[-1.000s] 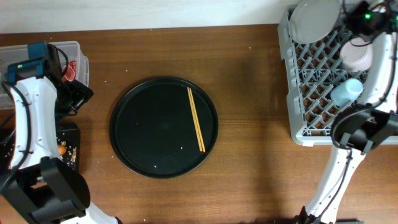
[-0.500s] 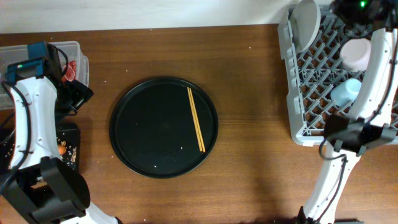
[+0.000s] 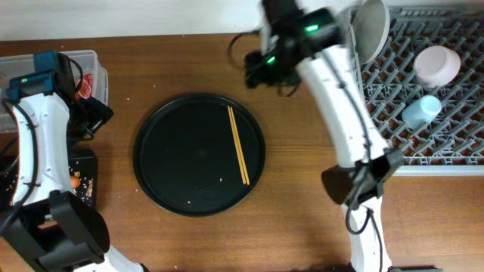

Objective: Sort waste into correct bins and load items into the dishwasher rack
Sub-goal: 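Lower the right gripper onto the chopsticks and grasp one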

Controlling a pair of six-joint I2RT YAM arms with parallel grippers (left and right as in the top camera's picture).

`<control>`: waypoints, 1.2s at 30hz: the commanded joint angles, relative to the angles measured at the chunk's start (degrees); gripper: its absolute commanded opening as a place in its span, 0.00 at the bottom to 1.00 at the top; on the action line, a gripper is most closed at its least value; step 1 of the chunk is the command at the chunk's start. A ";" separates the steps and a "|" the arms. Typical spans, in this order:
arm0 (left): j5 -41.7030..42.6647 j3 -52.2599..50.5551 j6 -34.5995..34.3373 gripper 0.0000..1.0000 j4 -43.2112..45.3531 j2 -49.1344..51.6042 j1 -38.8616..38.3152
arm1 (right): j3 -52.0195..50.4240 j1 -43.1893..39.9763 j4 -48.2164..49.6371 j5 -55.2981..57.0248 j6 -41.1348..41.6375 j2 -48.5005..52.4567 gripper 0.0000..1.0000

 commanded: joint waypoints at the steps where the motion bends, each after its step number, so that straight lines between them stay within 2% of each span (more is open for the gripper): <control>1: -0.24 0.26 -0.61 0.99 -0.11 -0.68 0.09 | -13.51 5.92 6.14 2.23 4.63 0.15 0.62; 5: -0.24 0.26 -0.61 0.99 -0.11 -0.68 0.09 | -27.67 10.91 16.22 2.25 7.63 0.15 0.56; 9: -0.24 0.26 -0.61 0.99 -0.11 -0.68 0.09 | -35.12 12.04 21.00 2.08 10.27 0.15 0.54; 11: -0.24 0.26 -0.61 0.99 -0.09 -0.68 0.09 | -36.35 12.28 21.00 1.81 11.63 0.15 0.51; 25: -0.22 0.26 -0.61 0.99 -0.11 -0.68 0.09 | -41.03 14.14 25.97 3.74 11.69 0.24 0.53; 27: -0.24 0.26 -0.59 0.99 -0.09 -0.68 0.09 | -42.36 14.12 27.47 3.78 11.69 0.24 0.54; 29: -0.24 0.26 -0.61 0.99 -0.11 -0.68 0.09 | -43.10 14.12 28.65 3.78 11.45 0.24 0.59; 36: -0.24 0.26 -0.61 0.99 -0.11 -0.68 0.09 | -43.17 14.14 28.94 4.83 11.10 0.24 0.60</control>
